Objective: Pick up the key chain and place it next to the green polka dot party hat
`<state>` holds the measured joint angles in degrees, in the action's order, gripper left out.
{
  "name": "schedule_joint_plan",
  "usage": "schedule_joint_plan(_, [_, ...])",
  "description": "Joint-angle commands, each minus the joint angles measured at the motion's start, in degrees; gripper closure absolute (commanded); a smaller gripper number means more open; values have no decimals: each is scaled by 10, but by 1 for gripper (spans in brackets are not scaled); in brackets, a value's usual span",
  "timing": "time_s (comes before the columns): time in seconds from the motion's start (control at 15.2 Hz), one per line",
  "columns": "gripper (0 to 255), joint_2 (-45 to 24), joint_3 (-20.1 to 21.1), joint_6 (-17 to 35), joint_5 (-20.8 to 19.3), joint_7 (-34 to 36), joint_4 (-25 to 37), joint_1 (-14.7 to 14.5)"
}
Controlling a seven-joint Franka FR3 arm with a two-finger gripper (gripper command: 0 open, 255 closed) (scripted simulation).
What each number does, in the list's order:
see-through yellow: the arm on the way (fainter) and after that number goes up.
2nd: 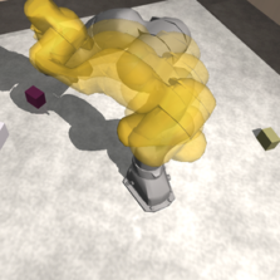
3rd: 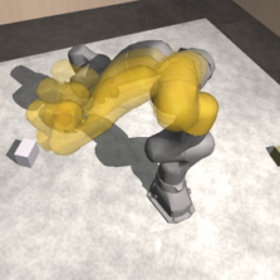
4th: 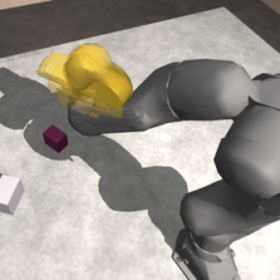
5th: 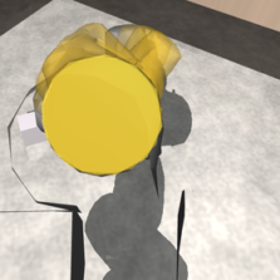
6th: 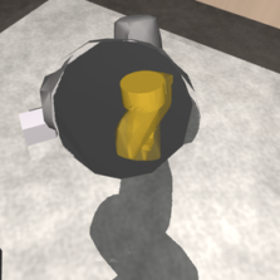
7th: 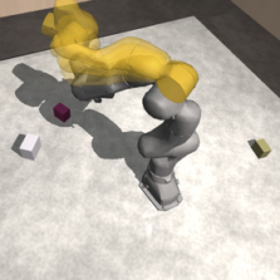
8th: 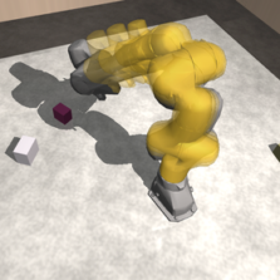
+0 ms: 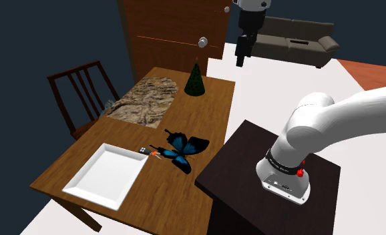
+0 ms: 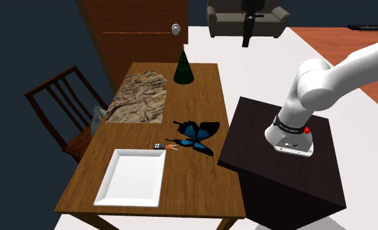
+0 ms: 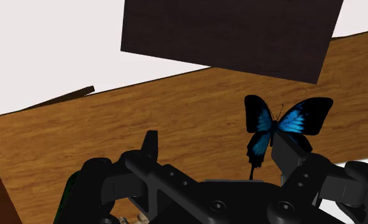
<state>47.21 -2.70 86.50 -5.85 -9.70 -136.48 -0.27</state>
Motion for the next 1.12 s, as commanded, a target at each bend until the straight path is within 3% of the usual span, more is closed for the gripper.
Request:
schedule_joint_plan(0.0, [0,0,0,0,0,0,0,0])
schedule_joint_plan(0.53, [0,-52,45,150,40,61,-92,-24])
schedule_joint_plan(1.06, [0,-165,94,315,71,119,-135,-49])
